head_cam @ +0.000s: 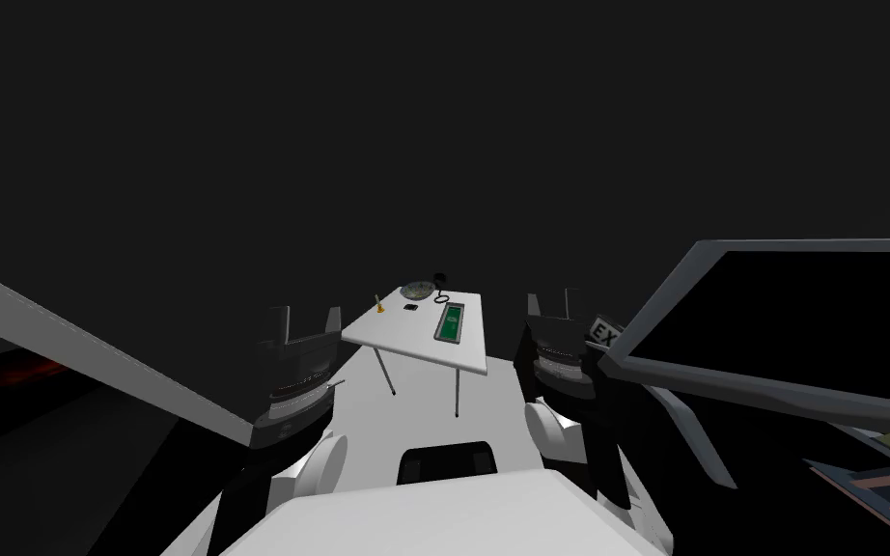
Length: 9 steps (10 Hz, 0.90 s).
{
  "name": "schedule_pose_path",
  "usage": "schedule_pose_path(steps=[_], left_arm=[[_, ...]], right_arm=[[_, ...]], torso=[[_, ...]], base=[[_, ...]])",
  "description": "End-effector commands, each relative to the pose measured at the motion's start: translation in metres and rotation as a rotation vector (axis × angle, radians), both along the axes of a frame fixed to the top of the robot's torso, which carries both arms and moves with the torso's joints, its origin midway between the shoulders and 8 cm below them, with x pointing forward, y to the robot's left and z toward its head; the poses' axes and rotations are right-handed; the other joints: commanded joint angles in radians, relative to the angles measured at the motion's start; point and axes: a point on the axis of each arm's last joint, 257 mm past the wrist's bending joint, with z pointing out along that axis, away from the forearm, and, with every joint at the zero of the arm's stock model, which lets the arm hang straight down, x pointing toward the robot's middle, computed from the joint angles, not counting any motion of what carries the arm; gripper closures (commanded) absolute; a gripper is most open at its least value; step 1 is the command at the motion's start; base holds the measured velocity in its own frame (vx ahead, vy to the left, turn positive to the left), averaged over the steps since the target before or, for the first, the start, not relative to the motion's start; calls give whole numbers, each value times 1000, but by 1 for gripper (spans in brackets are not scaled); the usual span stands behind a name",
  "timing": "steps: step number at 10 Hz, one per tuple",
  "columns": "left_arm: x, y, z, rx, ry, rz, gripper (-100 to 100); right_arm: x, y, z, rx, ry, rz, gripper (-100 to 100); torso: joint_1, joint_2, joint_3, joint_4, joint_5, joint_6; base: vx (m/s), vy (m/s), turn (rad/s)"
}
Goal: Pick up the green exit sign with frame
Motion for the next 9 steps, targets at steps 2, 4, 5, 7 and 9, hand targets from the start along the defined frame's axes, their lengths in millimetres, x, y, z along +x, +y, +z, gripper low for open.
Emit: schedule_pose_path(steps=[2,4,5,7,9], left_arm=[[0,0,0,0,0,0,0],[0,0,0,0,0,0,0],[0,0,0,0,0,0,0],[0,0,0,0,0,0,0],[0,0,0,0,0,0,0]], right_arm=[[13,-1,-9,-32,46,21,-100],[31,-8,-23,-57,111,37,-100],[42,-14,-30,-68,148,43,-100],[55,-23,-41,-76,197,46,-100],[68,-33,-51,-80,246,46,-100]], torso=[[1,1,0,0,0,0],[3,3,2,1,1,0],[4,5,3,1,1,0],[5,4,2,1,1,0],[6,4,2,1,1,0]], base=[[-27,36,3],[-67,70,9],[-83,102,25],[-51,79,10],[-64,86,25]])
